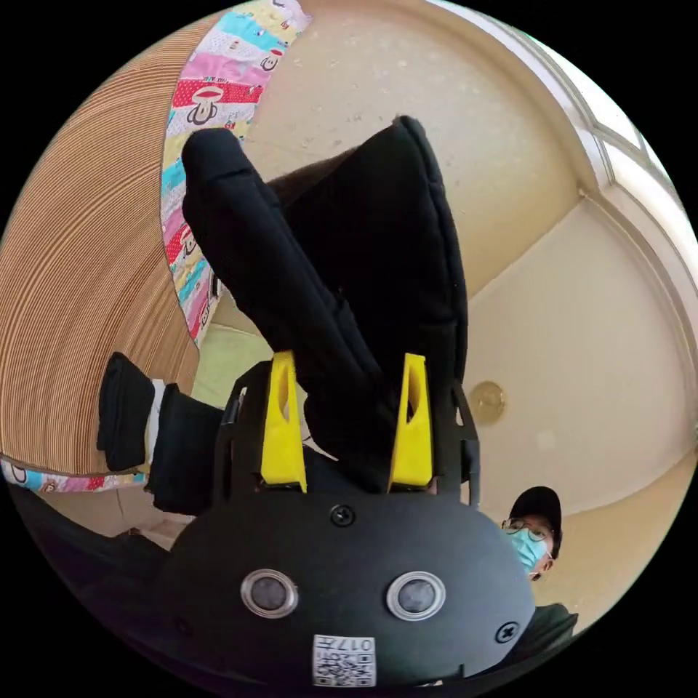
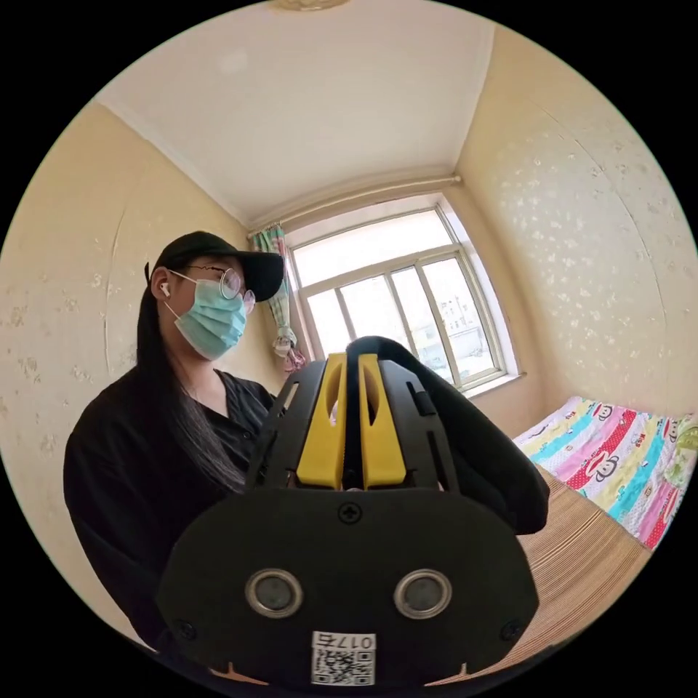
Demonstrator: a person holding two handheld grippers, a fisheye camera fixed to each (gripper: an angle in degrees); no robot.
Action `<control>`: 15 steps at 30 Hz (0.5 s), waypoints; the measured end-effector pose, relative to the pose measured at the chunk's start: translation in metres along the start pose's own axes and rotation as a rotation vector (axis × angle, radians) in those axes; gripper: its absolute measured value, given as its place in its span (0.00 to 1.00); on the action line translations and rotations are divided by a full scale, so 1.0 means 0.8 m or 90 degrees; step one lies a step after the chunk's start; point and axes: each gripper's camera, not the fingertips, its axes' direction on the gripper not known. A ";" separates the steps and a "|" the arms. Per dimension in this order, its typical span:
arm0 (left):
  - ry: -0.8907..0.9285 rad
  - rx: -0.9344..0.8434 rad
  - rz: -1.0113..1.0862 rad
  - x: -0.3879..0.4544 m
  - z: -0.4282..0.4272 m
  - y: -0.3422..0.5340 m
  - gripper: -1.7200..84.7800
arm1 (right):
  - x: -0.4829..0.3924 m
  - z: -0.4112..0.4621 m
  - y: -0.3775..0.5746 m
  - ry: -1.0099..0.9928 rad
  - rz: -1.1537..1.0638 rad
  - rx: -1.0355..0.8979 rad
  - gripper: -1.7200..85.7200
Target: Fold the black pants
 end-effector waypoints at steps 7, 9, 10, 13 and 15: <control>0.015 -0.003 0.025 -0.003 -0.029 0.010 0.09 | -0.060 0.041 0.122 0.100 0.007 -0.152 0.05; 0.089 -0.022 0.109 0.038 -0.029 0.008 0.08 | -0.076 0.039 0.169 0.194 0.052 -0.200 0.06; 0.088 -0.033 0.144 0.057 -0.027 0.007 0.08 | -0.077 0.041 0.179 0.231 0.073 -0.221 0.06; 0.063 -0.099 0.278 0.155 -0.002 0.021 0.08 | -0.062 0.049 0.207 0.489 0.231 -0.289 0.07; 0.030 -0.157 0.369 0.214 0.038 0.056 0.08 | -0.076 0.054 0.196 0.558 0.188 -0.157 0.08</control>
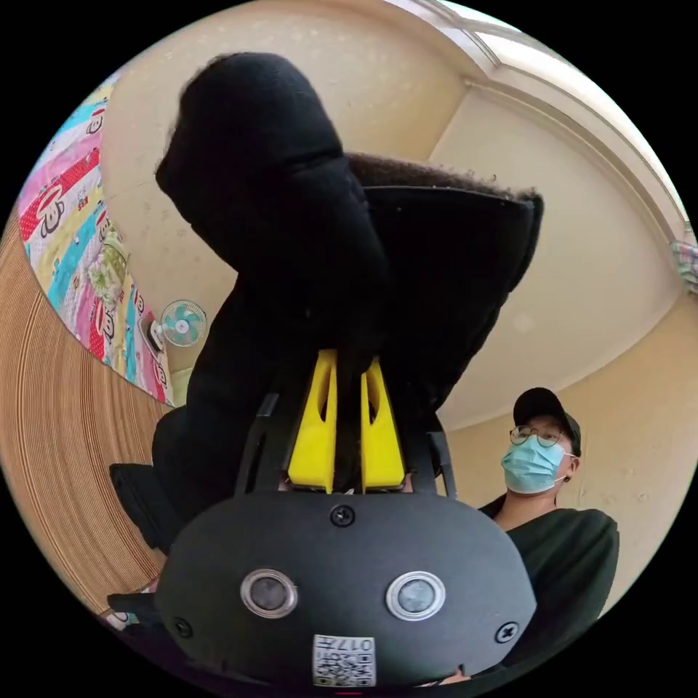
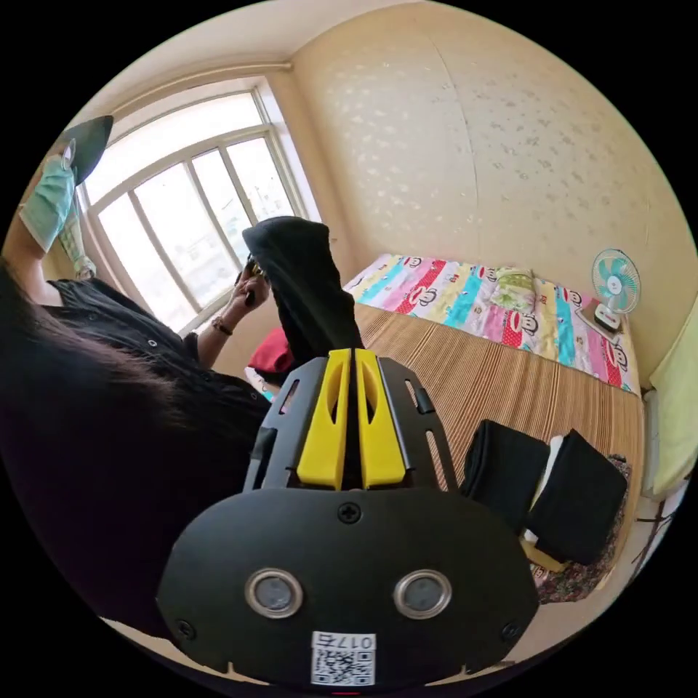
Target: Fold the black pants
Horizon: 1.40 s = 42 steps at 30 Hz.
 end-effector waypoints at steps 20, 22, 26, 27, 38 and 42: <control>-0.233 -0.178 0.340 0.226 0.084 0.063 0.08 | 0.047 0.056 -0.184 -0.178 -0.016 0.238 0.06; -0.273 -0.183 0.391 0.270 0.091 0.046 0.08 | 0.044 0.019 -0.232 -0.140 -0.050 0.281 0.06; -0.405 -0.172 0.449 0.299 0.142 -0.041 0.08 | 0.073 0.012 -0.389 -0.020 -0.079 0.310 0.07; -0.436 -0.180 0.453 0.284 0.164 -0.083 0.08 | 0.099 0.035 -0.452 0.017 -0.070 0.294 0.07; -0.778 -0.218 -0.007 -0.149 0.114 -0.306 0.16 | 0.483 0.416 -0.598 0.338 0.136 -0.142 0.10; -0.786 -0.332 -0.187 -0.310 -0.019 -0.150 0.16 | 0.613 0.480 -0.352 0.282 0.209 -0.325 0.10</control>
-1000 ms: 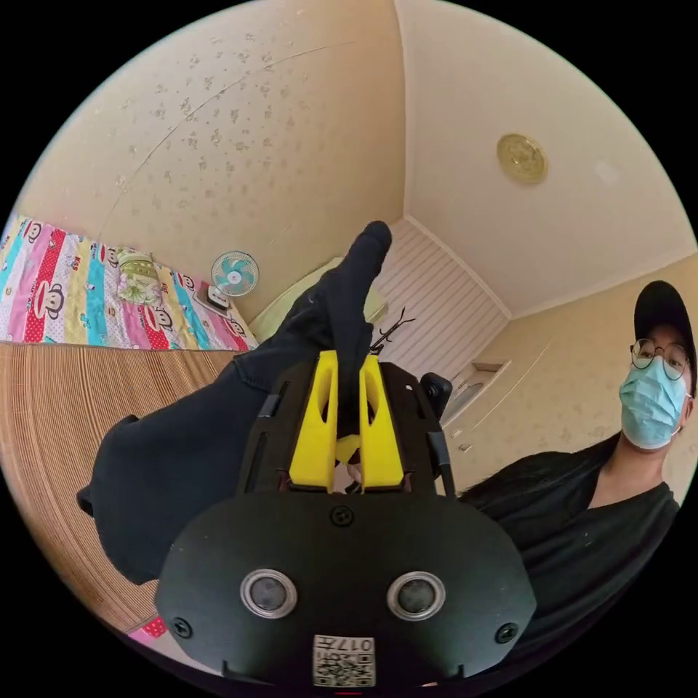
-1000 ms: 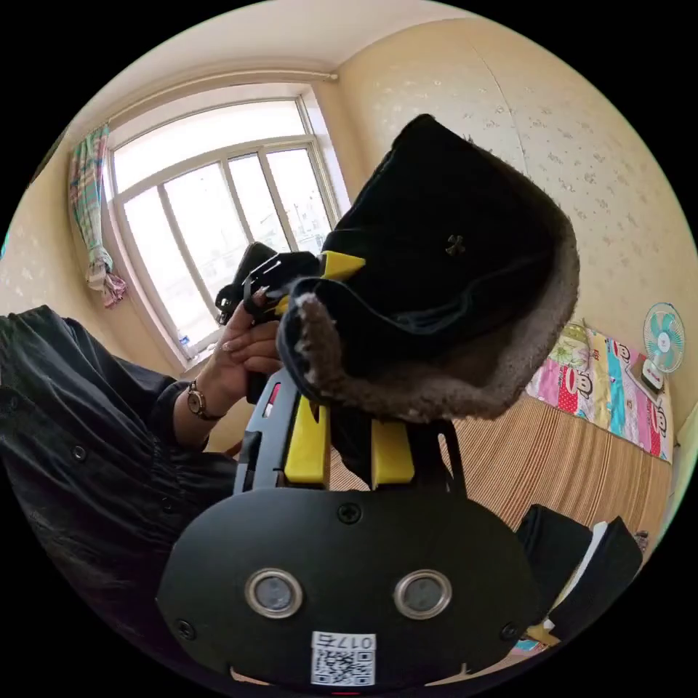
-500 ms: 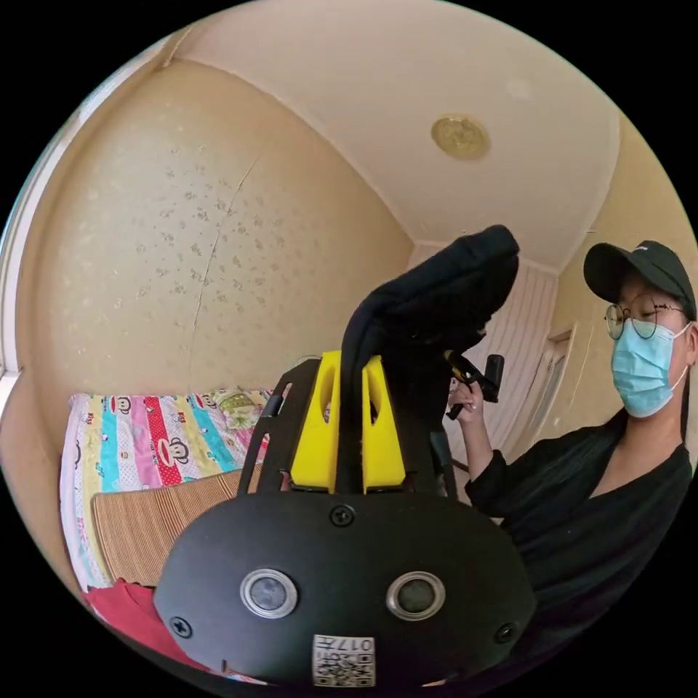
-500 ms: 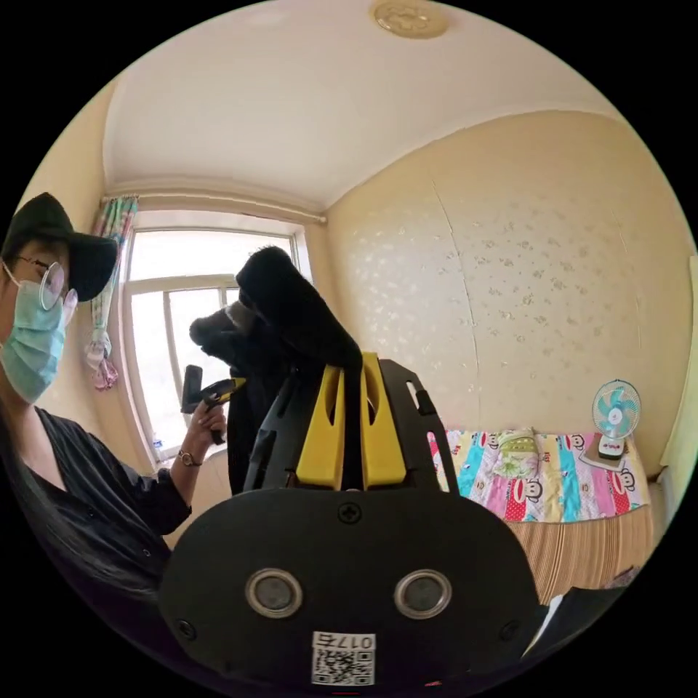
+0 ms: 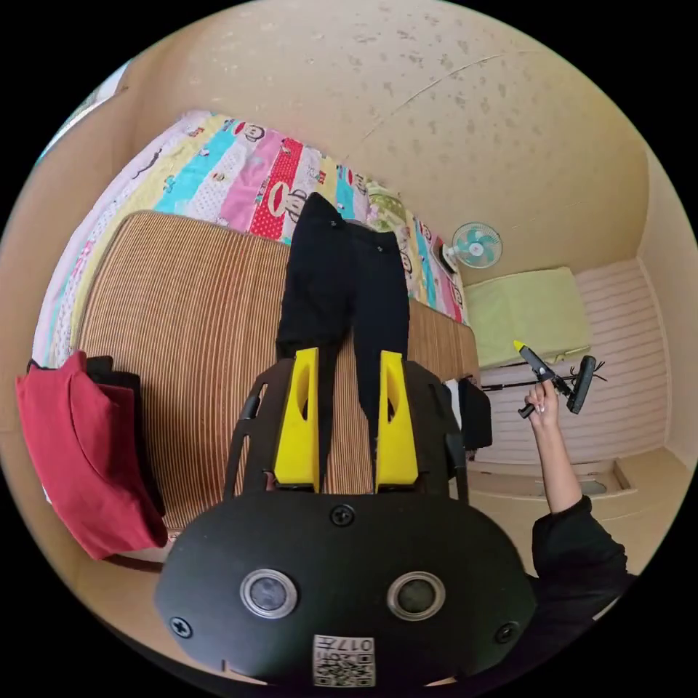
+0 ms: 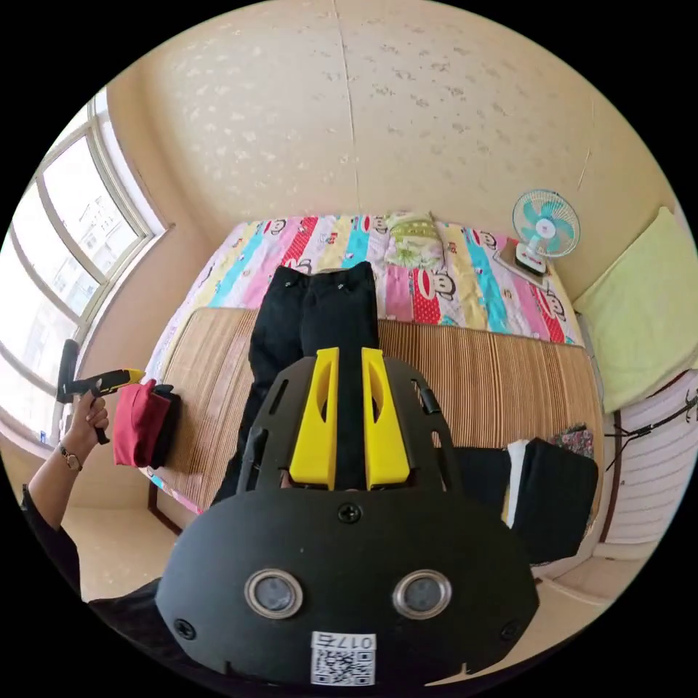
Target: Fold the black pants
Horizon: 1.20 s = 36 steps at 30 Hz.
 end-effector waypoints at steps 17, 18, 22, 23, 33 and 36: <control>-0.049 -0.284 -0.208 -0.214 0.163 0.322 0.04 | 0.380 0.182 0.400 -0.085 0.144 -0.464 0.14; -0.029 -0.264 -0.257 -0.223 0.145 0.325 0.05 | 0.400 0.170 0.410 -0.111 0.151 -0.459 0.12; -0.079 -0.180 -0.271 -0.201 0.068 0.316 0.11 | 0.454 0.068 0.403 -0.210 0.170 -0.365 0.09; -0.074 -0.144 -0.230 -0.173 0.039 0.300 0.15 | 0.457 0.018 0.393 -0.234 0.139 -0.331 0.09; 0.067 -0.457 0.180 0.108 0.089 0.132 0.18 | 0.405 -0.236 0.281 -0.505 -0.235 -0.256 0.08; 0.029 -0.438 0.169 0.088 0.085 0.137 0.07 | 0.465 -0.222 0.265 -0.539 -0.339 -0.365 0.10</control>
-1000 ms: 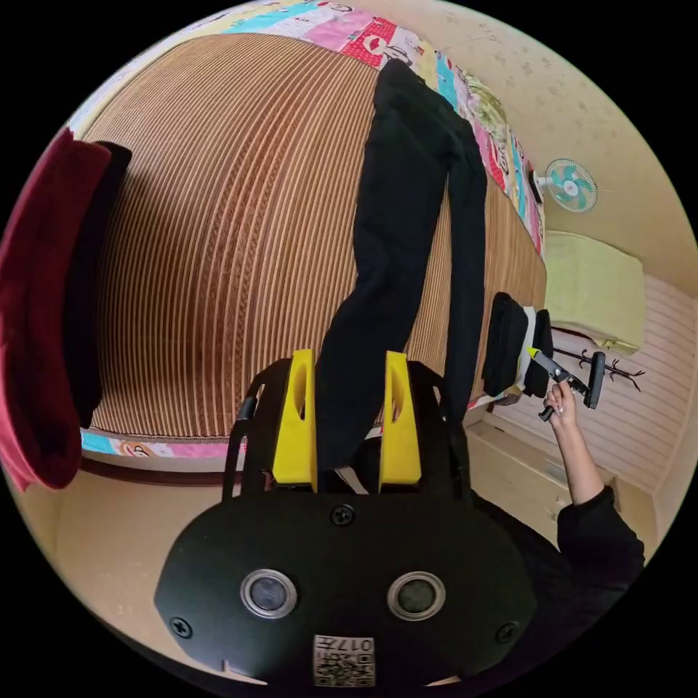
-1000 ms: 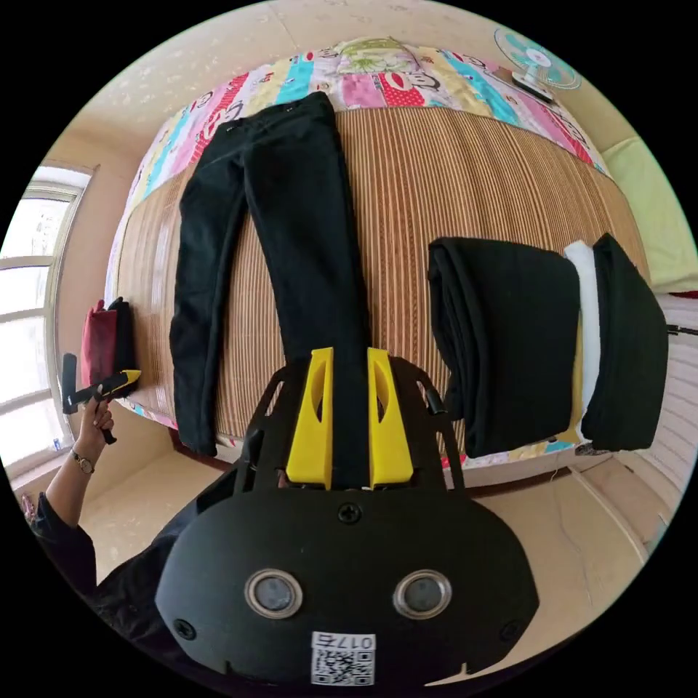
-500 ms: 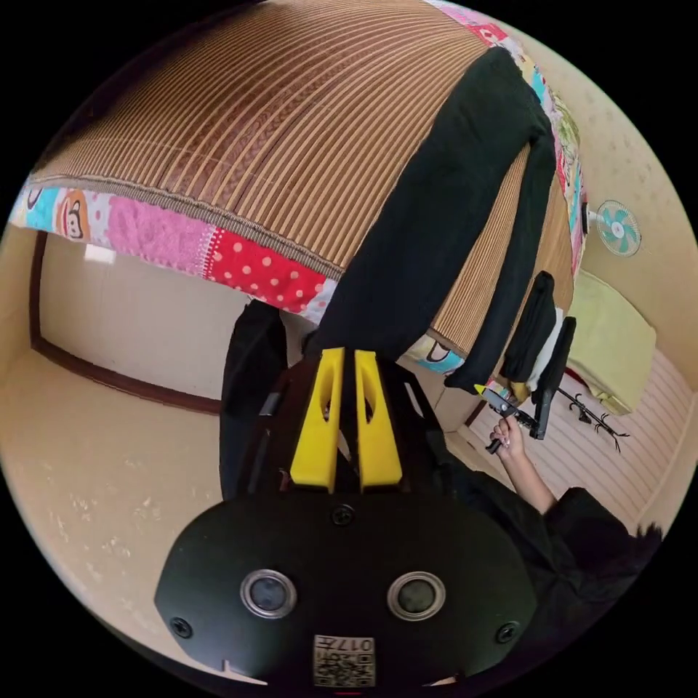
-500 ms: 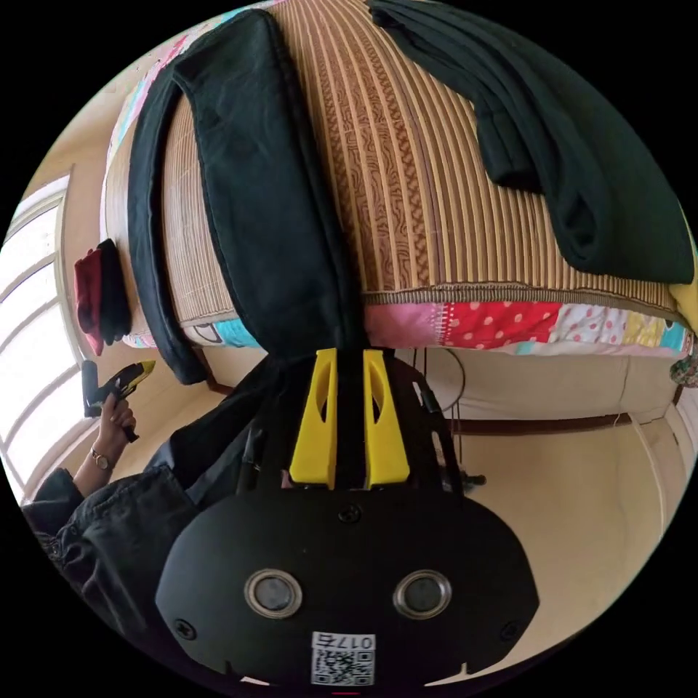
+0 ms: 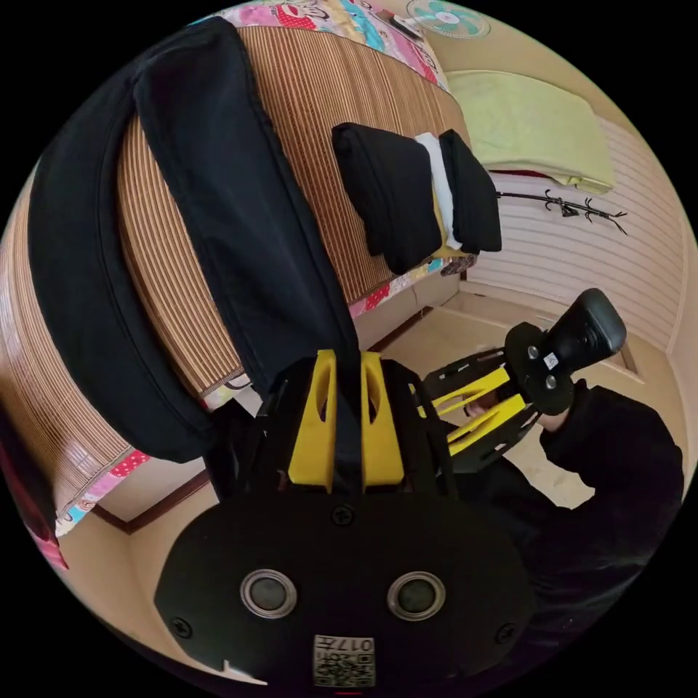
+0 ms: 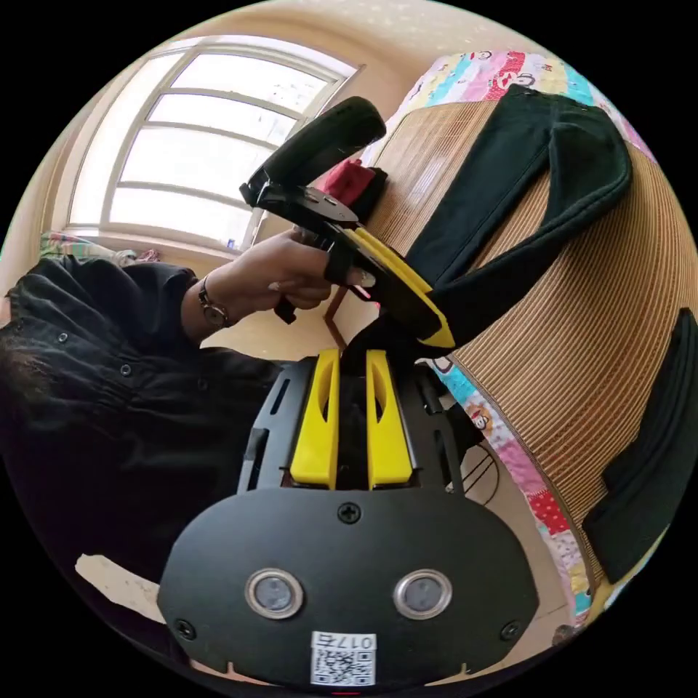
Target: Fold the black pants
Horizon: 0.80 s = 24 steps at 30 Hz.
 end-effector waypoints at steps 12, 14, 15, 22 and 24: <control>0.195 0.228 -0.101 -0.121 -0.041 0.169 0.06 | 0.452 -0.332 -0.190 0.115 0.405 0.336 0.21; 0.246 0.243 -0.111 -0.139 -0.046 0.182 0.06 | 0.488 -0.350 -0.214 0.161 0.459 0.387 0.20; 0.275 0.255 -0.104 -0.148 -0.053 0.189 0.06 | 0.510 -0.353 -0.229 0.165 0.473 0.397 0.19; 0.396 0.366 0.007 -0.187 -0.096 0.260 0.06 | 0.459 -0.372 -0.259 0.271 0.441 0.567 0.07; 0.432 0.424 -0.006 -0.216 -0.114 0.311 0.06 | 0.396 -0.368 -0.287 0.219 0.408 0.596 0.06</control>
